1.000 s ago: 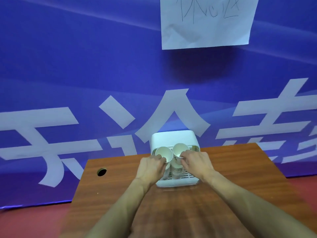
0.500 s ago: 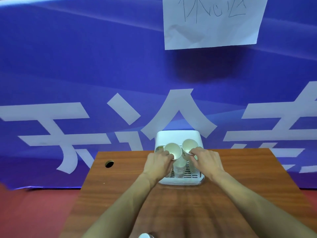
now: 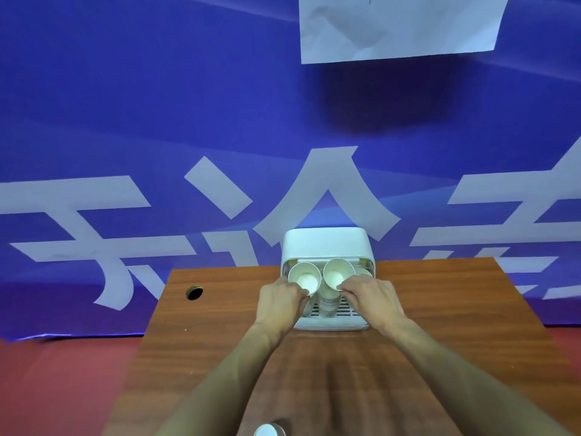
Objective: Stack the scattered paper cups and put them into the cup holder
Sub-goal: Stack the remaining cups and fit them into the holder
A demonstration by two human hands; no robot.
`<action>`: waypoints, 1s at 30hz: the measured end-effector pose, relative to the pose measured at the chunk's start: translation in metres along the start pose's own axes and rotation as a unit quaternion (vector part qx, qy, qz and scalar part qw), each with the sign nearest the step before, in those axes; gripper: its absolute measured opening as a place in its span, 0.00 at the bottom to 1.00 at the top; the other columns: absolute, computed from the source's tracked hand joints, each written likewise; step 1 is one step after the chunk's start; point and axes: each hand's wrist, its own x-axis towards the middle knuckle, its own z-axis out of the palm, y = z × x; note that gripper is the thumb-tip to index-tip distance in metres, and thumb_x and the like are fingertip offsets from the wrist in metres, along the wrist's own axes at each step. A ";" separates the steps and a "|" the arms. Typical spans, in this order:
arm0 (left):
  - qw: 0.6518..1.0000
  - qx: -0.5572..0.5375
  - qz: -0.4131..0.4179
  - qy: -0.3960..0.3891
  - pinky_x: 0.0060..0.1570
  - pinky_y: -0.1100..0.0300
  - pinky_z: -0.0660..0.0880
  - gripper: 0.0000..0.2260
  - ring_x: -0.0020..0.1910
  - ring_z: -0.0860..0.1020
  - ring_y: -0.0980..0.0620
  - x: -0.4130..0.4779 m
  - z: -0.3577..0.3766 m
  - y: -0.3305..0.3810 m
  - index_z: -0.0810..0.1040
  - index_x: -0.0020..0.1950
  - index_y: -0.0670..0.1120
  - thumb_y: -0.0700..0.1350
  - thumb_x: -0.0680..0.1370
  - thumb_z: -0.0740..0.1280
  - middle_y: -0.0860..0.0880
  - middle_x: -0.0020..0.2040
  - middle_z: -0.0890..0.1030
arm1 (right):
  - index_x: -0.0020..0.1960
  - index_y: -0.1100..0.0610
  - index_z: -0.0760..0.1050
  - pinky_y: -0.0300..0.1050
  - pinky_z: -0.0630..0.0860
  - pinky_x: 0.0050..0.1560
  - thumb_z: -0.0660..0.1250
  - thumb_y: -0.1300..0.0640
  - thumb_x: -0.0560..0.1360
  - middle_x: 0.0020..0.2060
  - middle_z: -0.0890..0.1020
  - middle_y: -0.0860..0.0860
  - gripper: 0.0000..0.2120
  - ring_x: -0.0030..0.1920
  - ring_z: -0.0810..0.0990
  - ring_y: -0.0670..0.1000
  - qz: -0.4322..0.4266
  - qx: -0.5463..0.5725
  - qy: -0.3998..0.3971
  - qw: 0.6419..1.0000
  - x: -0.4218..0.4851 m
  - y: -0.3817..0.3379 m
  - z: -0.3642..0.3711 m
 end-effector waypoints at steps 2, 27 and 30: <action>1.000 -0.002 -0.004 -0.003 0.32 0.59 0.59 0.14 0.42 0.73 0.51 0.001 0.006 -0.003 0.72 0.38 0.50 0.55 0.80 0.59 0.51 0.39 0.78 | 0.56 0.42 0.81 0.43 0.72 0.40 0.63 0.45 0.81 0.50 0.83 0.38 0.09 0.52 0.80 0.45 0.002 -0.007 -0.007 1.000 0.001 -0.001 0.005; 0.993 -0.068 -0.007 -0.095 0.43 0.56 0.72 0.18 0.53 0.73 0.53 0.029 0.073 -0.020 0.79 0.48 0.49 0.59 0.82 0.56 0.52 0.48 0.80 | 0.48 0.45 0.78 0.40 0.71 0.34 0.59 0.42 0.80 0.43 0.81 0.38 0.11 0.46 0.78 0.42 0.017 0.018 -0.026 0.999 0.010 0.010 0.074; 0.993 -0.053 0.002 -0.101 0.44 0.58 0.72 0.20 0.53 0.72 0.54 0.032 0.082 -0.022 0.79 0.49 0.50 0.61 0.83 0.53 0.53 0.48 0.79 | 0.48 0.44 0.78 0.39 0.66 0.33 0.63 0.44 0.79 0.43 0.82 0.38 0.07 0.45 0.78 0.42 0.012 0.025 -0.020 0.999 0.010 0.011 0.079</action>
